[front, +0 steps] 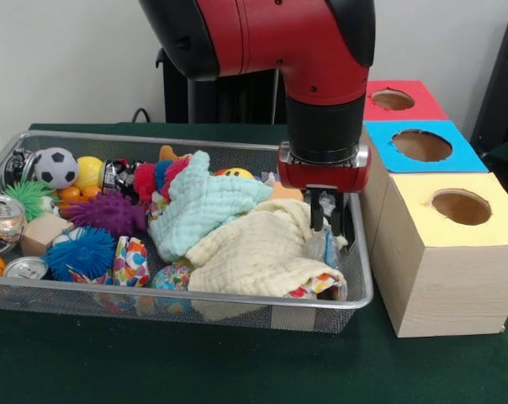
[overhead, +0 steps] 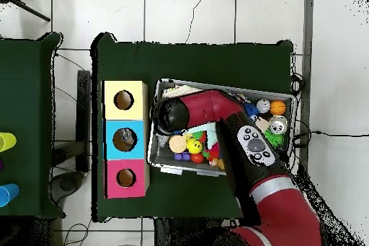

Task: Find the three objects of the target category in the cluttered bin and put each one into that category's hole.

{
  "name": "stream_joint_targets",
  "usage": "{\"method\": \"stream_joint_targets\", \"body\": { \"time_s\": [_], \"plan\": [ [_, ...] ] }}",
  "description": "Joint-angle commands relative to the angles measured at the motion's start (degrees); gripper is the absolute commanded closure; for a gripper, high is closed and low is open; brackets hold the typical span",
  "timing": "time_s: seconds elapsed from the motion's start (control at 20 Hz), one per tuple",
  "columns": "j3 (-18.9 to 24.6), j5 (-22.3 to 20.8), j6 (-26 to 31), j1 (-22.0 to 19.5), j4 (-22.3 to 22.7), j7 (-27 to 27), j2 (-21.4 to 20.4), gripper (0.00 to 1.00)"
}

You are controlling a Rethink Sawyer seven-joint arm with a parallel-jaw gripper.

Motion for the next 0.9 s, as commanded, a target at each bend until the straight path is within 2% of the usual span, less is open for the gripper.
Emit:
{"method": "stream_joint_targets", "body": {
  "time_s": [0.05,0.15,0.25,0.5,0.7,0.9],
  "plan": [
    [-3.54,-5.50,-2.44,2.20,-2.13,-2.59,0.39,1.00],
    [-3.90,-4.60,-1.20,2.94,-3.13,-2.27,-0.78,1.00],
    [-4.24,-2.84,-1.05,2.33,-1.60,-1.07,-1.90,1.00],
    [-5.76,0.88,5.25,2.57,-0.85,0.70,-7.97,1.00],
    [-8.88,2.20,10.50,4.51,-0.52,3.05,-12.70,1.00],
    [-9.68,2.91,12.29,4.91,0.48,1.73,-14.95,1.00]
  ]
}}
